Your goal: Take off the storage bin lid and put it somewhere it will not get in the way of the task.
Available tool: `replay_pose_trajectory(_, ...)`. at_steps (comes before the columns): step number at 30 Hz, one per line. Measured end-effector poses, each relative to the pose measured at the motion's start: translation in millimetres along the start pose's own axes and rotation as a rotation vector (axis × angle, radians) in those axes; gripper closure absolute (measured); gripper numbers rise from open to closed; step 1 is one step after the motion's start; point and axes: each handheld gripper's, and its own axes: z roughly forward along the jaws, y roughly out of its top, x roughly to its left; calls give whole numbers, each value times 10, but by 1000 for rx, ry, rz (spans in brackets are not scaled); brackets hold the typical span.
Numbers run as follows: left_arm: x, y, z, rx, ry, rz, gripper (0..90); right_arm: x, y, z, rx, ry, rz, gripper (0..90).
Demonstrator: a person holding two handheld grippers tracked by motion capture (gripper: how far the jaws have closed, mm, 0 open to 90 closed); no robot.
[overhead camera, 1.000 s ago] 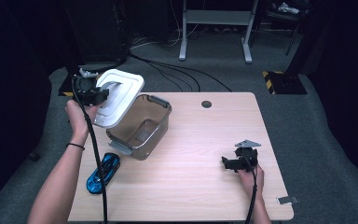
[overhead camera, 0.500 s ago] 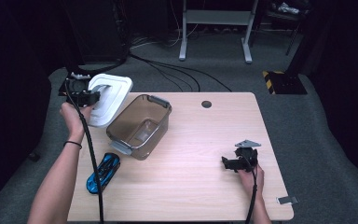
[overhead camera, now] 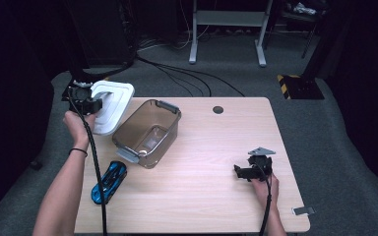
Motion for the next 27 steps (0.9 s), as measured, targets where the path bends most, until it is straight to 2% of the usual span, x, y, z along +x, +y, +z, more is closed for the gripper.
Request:
replay_pose_trajectory(2, 35, -10, 24, 10, 7, 19, 676, 0, 0, 0, 0, 0, 0, 48)
replay_pose_trajectory(11, 94, -66, 122, 9, 39, 26, 676, 0, 0, 0, 0, 0, 0, 48)
replay_pose_trajectory(14, 98, -123, 174, 7, 53, 48, 676, 0, 0, 0, 0, 0, 0, 49)
replay_pose_trajectory(24, 118, -244, 299, 14, 58, 30, 677, 0, 0, 0, 0, 0, 0, 49)
replay_pose_trajectory(27, 109, -286, 344, 19, 52, 39, 677, 0, 0, 0, 0, 0, 0, 49)
